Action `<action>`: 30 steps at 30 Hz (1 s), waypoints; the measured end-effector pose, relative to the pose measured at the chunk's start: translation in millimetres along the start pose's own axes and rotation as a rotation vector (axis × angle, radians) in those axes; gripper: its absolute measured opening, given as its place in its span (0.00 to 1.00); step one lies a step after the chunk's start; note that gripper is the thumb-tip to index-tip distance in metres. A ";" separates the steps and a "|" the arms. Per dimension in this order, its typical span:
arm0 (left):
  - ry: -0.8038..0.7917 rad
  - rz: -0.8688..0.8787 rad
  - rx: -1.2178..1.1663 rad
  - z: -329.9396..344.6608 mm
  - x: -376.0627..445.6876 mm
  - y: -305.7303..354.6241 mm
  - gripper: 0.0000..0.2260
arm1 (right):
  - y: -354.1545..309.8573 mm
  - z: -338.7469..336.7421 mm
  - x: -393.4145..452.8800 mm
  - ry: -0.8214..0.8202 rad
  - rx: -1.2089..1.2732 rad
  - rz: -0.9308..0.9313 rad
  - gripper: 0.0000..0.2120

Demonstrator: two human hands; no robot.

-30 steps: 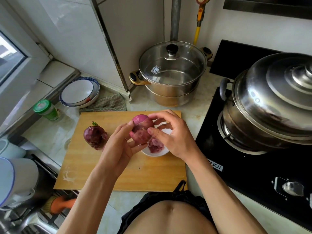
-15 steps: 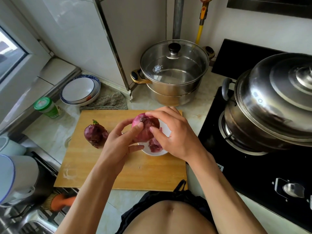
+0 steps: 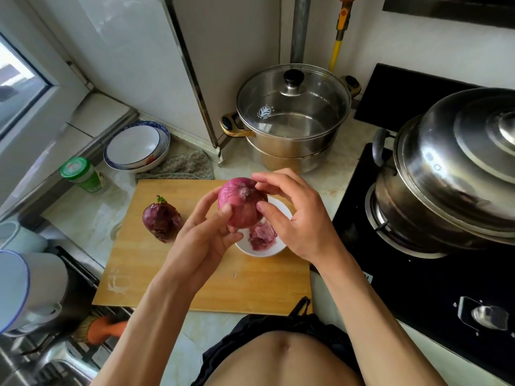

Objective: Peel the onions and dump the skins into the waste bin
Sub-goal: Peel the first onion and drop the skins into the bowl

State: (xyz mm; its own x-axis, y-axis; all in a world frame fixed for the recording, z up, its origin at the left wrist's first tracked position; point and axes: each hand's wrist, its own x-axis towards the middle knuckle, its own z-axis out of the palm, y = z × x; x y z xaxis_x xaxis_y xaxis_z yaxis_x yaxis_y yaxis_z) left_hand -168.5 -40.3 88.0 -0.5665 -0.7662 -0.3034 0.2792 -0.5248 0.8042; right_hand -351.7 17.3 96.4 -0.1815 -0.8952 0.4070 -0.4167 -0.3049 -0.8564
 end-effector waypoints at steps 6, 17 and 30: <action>0.067 0.040 0.043 8.1 0.1 -5.5 0.41 | 1.8 3.7 0.4 0.026 -0.036 -0.030 0.15; 0.089 0.039 -0.037 12.8 2.1 -3.4 0.32 | 8.1 10.2 1.1 0.088 -0.043 0.004 0.14; 0.125 0.015 -0.024 17.8 1.5 -2.4 0.25 | 10.1 10.8 1.1 0.103 -0.102 -0.014 0.16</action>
State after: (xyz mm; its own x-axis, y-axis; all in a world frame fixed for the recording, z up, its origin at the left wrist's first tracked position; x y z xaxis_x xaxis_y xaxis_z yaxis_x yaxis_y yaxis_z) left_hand -183.9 -33.6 94.7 -0.4617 -0.8134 -0.3538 0.3065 -0.5206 0.7969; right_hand -346.5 9.7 84.8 -0.2631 -0.8513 0.4539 -0.5075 -0.2780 -0.8156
